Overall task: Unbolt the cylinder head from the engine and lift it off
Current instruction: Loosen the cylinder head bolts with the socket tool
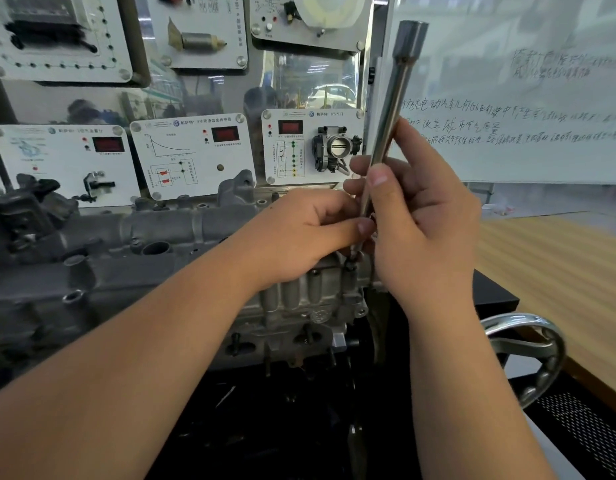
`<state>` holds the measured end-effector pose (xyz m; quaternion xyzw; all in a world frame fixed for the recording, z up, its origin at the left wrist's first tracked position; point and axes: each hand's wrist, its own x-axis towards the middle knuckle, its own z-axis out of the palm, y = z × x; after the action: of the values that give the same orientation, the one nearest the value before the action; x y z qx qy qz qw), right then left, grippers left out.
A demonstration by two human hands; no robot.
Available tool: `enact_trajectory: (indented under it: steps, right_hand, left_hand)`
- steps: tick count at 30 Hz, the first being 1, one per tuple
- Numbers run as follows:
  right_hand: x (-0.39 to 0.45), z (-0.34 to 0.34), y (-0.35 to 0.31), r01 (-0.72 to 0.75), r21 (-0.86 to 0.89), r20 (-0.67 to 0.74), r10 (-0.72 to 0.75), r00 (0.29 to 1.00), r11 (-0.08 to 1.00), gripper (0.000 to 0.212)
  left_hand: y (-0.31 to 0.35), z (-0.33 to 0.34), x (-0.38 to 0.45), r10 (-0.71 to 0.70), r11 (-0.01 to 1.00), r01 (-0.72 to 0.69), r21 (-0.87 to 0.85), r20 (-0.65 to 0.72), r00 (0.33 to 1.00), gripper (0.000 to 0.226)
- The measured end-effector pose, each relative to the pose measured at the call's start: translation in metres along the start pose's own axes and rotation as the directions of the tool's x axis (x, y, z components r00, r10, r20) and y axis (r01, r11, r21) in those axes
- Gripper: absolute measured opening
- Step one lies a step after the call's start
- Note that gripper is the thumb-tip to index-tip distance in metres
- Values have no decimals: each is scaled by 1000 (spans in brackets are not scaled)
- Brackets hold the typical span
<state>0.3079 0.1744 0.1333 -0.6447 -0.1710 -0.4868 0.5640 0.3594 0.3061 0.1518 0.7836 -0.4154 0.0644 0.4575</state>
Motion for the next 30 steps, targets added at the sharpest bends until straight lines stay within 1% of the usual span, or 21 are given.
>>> enact_trajectory:
  steps: [2, 3, 4, 7, 8, 10, 13, 16, 17, 18, 19, 21, 23, 27, 30]
  right_hand:
    - [0, 1, -2, 28, -32, 36, -27, 999, 999, 38]
    - [-1, 2, -2, 34, -49, 43, -32, 999, 998, 38]
    - [-1, 3, -3, 37, -67, 34, -35, 999, 997, 40]
    - [-2, 3, -1, 41, -136, -20, -44, 999, 990, 33]
    - [-2, 3, -1, 37, -142, -16, -40, 999, 989, 32]
    - [-2, 2, -2, 27, -125, -7, -28, 1000, 992, 37]
    - [-3, 3, -3, 40, -90, 1, -40, 999, 995, 47]
    - [-3, 6, -2, 42, -71, 8, -42, 999, 997, 50]
    - [-3, 6, -2, 35, -73, -3, -36, 999, 997, 50]
    - [-3, 7, -1, 30, -77, -23, -32, 999, 997, 46]
    - [-3, 6, 1, 30, -88, -46, -34, 998, 996, 41]
    - [-4, 6, 2, 32, -129, -63, -41, 997, 991, 34]
    - [-4, 5, 1, 14, -128, -56, -22, 998, 992, 38]
    - [-3, 3, 0, 8, -60, -18, -9, 1000, 998, 50]
    - [-3, 6, 1, 17, -92, -8, -18, 1000, 996, 49]
  left_hand:
    - [-3, -1, 1, 13, 1000, -13, 27, -4, 1000, 16]
    - [-4, -2, 1, 29, 998, -29, 47, 1, 1000, 7]
    - [-3, -2, 1, 40, 998, -41, 55, 6, 999, 4]
    - [0, -2, -1, 21, 999, -21, 35, -4, 1000, 19]
    - [1, -1, -2, 16, 1000, -16, 10, -5, 1000, 16]
    - [2, -1, -3, -10, 1000, 10, -20, 3, 1000, 9]
    - [2, 0, -3, -32, 999, 32, -7, -8, 999, 21]
    - [0, -1, -1, 8, 998, -7, 56, -14, 1000, 4]
    - [0, -1, 0, 18, 997, -17, 73, -13, 1000, 8]
    - [-1, -1, 0, 27, 996, -27, 79, -6, 1000, 6]
    - [-1, -1, 0, 26, 997, -25, 67, -7, 1000, 7]
    - [0, 0, -1, 4, 1000, -4, 15, -14, 1000, 17]
    - [0, -1, -2, -18, 999, 18, -29, -8, 1000, 17]
    - [-2, -2, -2, -18, 1000, 18, -24, -6, 1000, 14]
    - [-4, -3, 2, 9, 1000, -9, 20, -14, 1000, 6]
